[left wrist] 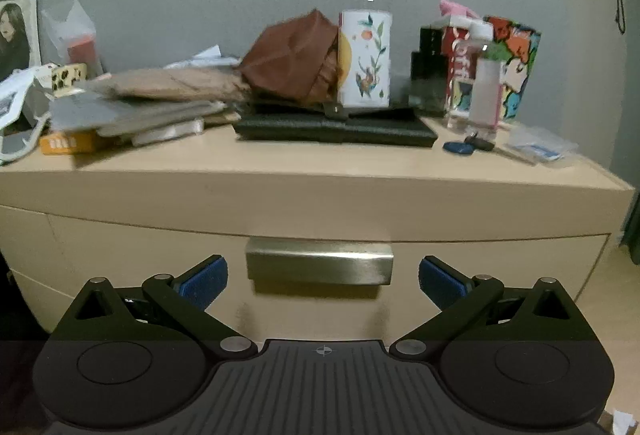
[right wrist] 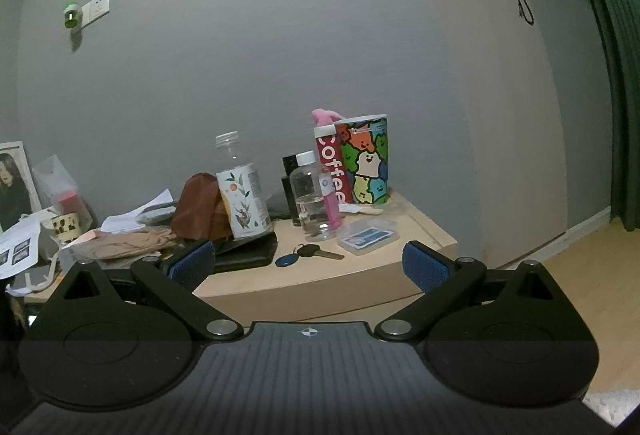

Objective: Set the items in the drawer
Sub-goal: 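Grasp the silver drawer handle with the left gripper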

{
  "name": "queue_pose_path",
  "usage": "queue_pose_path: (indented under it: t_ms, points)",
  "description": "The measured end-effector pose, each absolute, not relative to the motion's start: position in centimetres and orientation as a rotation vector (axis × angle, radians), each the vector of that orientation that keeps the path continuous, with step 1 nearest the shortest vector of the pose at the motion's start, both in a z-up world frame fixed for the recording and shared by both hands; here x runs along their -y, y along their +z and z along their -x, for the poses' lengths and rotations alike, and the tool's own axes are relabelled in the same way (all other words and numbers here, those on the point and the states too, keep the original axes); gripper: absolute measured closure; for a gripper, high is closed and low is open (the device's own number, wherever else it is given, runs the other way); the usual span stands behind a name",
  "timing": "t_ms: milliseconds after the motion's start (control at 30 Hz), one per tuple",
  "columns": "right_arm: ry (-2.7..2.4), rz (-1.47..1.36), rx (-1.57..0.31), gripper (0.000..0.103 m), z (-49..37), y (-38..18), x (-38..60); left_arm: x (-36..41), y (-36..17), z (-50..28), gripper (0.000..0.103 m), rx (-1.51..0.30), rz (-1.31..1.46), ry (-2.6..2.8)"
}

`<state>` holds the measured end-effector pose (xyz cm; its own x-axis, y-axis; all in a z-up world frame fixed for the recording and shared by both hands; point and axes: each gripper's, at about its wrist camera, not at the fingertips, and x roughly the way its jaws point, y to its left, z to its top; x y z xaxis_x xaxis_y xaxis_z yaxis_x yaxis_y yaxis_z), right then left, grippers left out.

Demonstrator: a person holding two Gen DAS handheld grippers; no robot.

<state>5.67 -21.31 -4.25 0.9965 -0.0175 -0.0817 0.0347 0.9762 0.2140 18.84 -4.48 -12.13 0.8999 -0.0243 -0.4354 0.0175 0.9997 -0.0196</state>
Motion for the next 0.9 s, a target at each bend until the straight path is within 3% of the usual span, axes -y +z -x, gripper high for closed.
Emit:
queue_pose_path:
  t_ms: [300,900]
  points:
    - [-0.007,-0.23,-0.065,0.0,-5.6,-4.0,21.4,5.5,-14.7,-20.9,0.0,-0.449,-0.023,0.001]
    - [0.017,-0.173,-0.147,0.0,-6.7,-4.4,20.4,5.4,-14.8,-22.5,0.0,-0.455,0.02,0.035]
